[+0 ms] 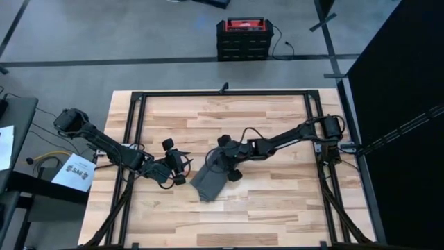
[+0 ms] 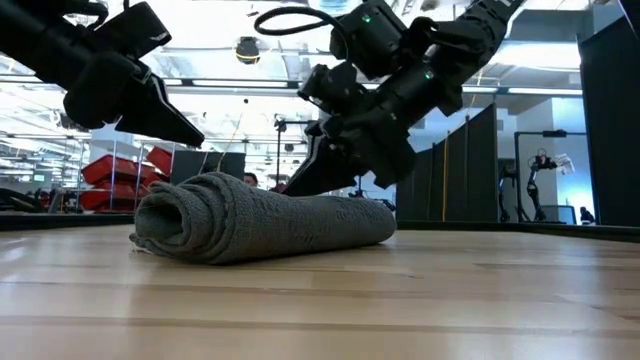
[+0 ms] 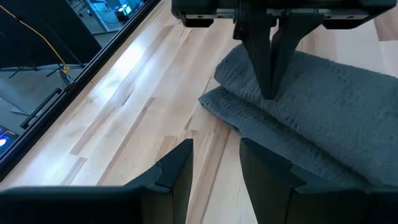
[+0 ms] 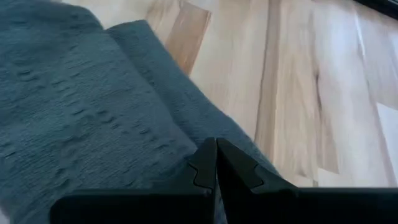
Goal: Roll towel
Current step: Roll the gray towel
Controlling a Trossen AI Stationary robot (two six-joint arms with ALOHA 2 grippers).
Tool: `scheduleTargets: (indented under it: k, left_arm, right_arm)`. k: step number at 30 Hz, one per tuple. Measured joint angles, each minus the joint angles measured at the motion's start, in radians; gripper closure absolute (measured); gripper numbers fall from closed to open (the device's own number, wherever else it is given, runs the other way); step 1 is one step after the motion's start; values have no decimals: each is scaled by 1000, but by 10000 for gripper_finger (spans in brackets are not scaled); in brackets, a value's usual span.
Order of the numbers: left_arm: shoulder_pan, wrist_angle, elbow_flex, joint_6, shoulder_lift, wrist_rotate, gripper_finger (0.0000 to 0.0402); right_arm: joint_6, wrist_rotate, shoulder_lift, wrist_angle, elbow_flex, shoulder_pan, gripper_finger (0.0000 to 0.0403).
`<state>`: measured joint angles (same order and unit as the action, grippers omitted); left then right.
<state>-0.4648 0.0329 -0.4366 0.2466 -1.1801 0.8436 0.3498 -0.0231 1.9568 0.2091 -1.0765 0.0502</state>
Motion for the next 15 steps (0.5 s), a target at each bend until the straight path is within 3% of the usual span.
scheduleTargets:
  k: [9, 15]
  left_arm:
    - [0, -20, 0, 2, 0, 0, 283]
    - [3, -9, 0, 106, 0, 1, 283]
  right_arm:
    - [30, 12, 10, -149, -92, -7, 403]
    - [41, 25, 10, -208, -100, -6, 403]
